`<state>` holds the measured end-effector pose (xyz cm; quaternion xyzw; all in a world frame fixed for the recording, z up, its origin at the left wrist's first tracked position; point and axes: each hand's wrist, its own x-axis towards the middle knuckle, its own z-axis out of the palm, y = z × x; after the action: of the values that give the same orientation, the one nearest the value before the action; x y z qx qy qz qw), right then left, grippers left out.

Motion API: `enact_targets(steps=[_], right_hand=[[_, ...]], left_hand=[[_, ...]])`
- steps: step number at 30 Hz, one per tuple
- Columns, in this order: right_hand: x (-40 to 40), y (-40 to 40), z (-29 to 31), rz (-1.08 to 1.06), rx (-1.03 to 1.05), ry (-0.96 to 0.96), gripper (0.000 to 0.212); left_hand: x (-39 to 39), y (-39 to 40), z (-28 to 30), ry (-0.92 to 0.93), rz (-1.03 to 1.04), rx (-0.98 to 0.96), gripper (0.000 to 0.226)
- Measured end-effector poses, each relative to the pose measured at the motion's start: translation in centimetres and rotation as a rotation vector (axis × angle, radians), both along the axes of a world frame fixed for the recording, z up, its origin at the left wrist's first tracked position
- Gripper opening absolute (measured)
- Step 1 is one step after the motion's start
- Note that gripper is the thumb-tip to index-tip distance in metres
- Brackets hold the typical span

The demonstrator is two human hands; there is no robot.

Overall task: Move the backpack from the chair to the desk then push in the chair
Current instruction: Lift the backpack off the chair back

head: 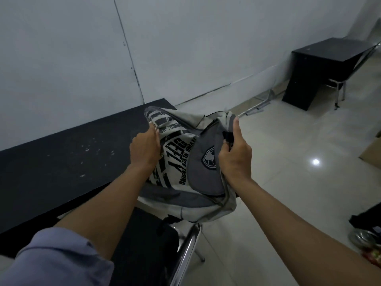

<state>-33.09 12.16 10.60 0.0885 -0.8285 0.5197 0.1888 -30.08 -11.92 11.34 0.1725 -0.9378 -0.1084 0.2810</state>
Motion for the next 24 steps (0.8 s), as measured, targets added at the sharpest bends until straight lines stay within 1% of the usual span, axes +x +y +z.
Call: enact_targets(steps=[5,15,20,24], right_hand=[[-6.8,-2.0,0.2,0.029,-0.007,-0.021,0.072],[-20.7,-8.3,2.4,0.054,-0.080,-0.090,0.070],[-28.7,-11.6,2.3,0.143,-0.070,-0.099,0.061],[-34.0,-14.1,2.1,0.218,-0.075,-0.108,0.064]], left_hand=[[-6.1,-2.3,0.3,-0.019,0.054,-0.032,0.042],[-19.6,-8.7,2.6,0.051,0.146,-0.051,0.046],[-26.2,-12.0,2.4,0.062,0.181,-0.070,0.043],[-30.7,-14.4,2.5,0.045,0.210,-0.090,0.042]])
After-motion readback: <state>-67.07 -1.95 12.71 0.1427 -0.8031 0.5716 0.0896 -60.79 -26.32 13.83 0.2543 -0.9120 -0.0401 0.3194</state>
